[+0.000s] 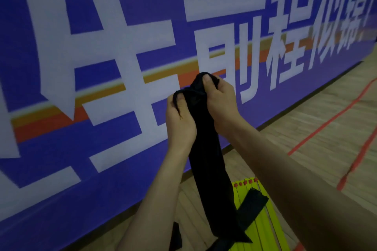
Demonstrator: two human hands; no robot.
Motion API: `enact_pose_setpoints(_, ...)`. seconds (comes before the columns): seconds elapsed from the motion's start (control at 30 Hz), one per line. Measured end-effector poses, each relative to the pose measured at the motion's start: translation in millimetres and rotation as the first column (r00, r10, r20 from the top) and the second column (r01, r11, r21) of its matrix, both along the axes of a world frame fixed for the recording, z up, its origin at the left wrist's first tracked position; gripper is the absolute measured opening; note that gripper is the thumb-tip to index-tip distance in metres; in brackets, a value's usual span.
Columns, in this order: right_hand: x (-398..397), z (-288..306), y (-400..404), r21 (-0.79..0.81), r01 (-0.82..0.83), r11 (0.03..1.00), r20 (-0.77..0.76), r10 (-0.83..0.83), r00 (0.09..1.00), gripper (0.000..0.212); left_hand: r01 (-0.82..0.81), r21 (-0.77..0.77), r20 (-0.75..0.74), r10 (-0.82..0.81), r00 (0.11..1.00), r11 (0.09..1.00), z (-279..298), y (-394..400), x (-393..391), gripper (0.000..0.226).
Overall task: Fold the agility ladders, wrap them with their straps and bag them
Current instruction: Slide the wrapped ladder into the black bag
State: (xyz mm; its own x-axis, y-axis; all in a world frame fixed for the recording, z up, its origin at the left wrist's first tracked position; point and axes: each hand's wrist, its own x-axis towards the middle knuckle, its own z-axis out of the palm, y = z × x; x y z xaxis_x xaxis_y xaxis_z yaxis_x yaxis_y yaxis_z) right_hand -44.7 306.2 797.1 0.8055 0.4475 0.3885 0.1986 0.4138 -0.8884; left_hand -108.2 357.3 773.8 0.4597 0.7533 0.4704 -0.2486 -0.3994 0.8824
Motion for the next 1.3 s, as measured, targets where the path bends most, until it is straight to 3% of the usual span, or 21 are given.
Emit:
enact_pose_setpoints(0.13, 3, 14, -11, -0.018, -0.005, 1.0, 0.06, 0.006, 0.998, 0.022, 0.028, -0.032, -0.019, -0.029, 0.999, 0.999, 14, -6, -5, 0.027)
enact_pose_setpoints(0.23, -2, 16, -28, 0.022, -0.171, 0.985, 0.093, 0.168, 0.981, 0.012, -0.056, -0.124, 0.045, 0.062, 0.997, 0.991, 35, -15, -12, 0.033)
enact_pose_setpoints(0.3, -5, 3, -45, -0.031, -0.282, 0.959, 0.108, 0.284, 0.953, 0.043, -0.115, -0.173, 0.091, 0.132, 0.987, 0.978, 52, -17, -19, 0.036)
enact_pose_setpoints(0.4, -17, -16, -71, -0.35, -0.398, 0.848, 0.057, 0.444, 0.894, 0.09, -0.122, -0.249, 0.15, 0.163, 0.975, 0.961, 82, -23, -31, 0.038)
enact_pose_setpoints(0.47, -32, -24, -75, -0.515, -0.323, 0.794, 0.117, 0.439, 0.891, 0.089, -0.054, -0.295, 0.191, 0.115, 0.975, 0.954, 100, -32, -37, 0.039)
enact_pose_setpoints(0.57, -50, -21, -74, -0.411, -0.103, 0.906, 0.177, 0.19, 0.966, 0.057, 0.09, -0.314, 0.244, -0.011, 0.97, 0.945, 118, -48, -50, 0.036)
enact_pose_setpoints(0.63, -60, -9, -81, -0.315, -0.012, 0.949, 0.181, 0.073, 0.981, 0.051, 0.257, -0.229, 0.315, -0.178, 0.932, 0.939, 126, -57, -65, 0.036)
enact_pose_setpoints(0.7, -61, 4, -88, -0.202, 0.054, 0.978, 0.136, -0.027, 0.99, 0.051, 0.4, -0.096, 0.343, -0.347, 0.873, 0.912, 119, -55, -82, 0.054)
enact_pose_setpoints(0.73, -61, 12, -93, -0.126, 0.069, 0.99, 0.092, -0.057, 0.994, 0.049, 0.422, -0.018, 0.273, -0.401, 0.874, 0.907, 107, -51, -91, 0.067)
enact_pose_setpoints(0.8, -61, 24, -99, 0.001, 0.082, 0.997, -0.013, -0.082, 0.997, 0.046, 0.427, 0.104, -0.025, -0.427, 0.904, 0.898, 66, -42, -109, 0.09)
enact_pose_setpoints(0.87, -55, 29, -95, 0.096, 0.102, 0.99, -0.151, -0.087, 0.985, 0.049, 0.436, 0.143, -0.391, -0.354, 0.85, 0.889, 19, -36, -114, 0.107)
enact_pose_setpoints(0.93, -49, 30, -80, 0.186, 0.12, 0.975, -0.275, -0.066, 0.959, 0.049, 0.35, 0.291, -0.635, -0.094, 0.767, 0.89, -16, -28, -108, 0.115)
enact_pose_setpoints(1.03, -33, 27, -52, 0.263, 0.057, 0.963, -0.361, 0.043, 0.932, 0.047, 0.126, 0.603, -0.537, 0.284, 0.795, 0.788, -29, 0, -87, 0.102)
enact_pose_setpoints(1.1, -8, 25, -25, 0.255, -0.004, 0.967, -0.352, 0.096, 0.931, 0.044, 0.04, 0.694, -0.458, 0.398, 0.795, 0.719, -25, 33, -65, 0.095)
enact_pose_setpoints(1.23, 20, 42, 2, 0.204, -0.081, 0.976, -0.351, 0.15, 0.924, 0.047, 0.015, 0.845, -0.385, 0.589, 0.711, 0.535, 15, 71, -52, 0.098)
enact_pose_setpoints(1.3, 34, 77, 14, 0.162, -0.139, 0.977, -0.393, 0.193, 0.899, 0.025, 0.018, 0.881, -0.356, 0.638, 0.683, 0.473, 60, 87, -46, 0.102)
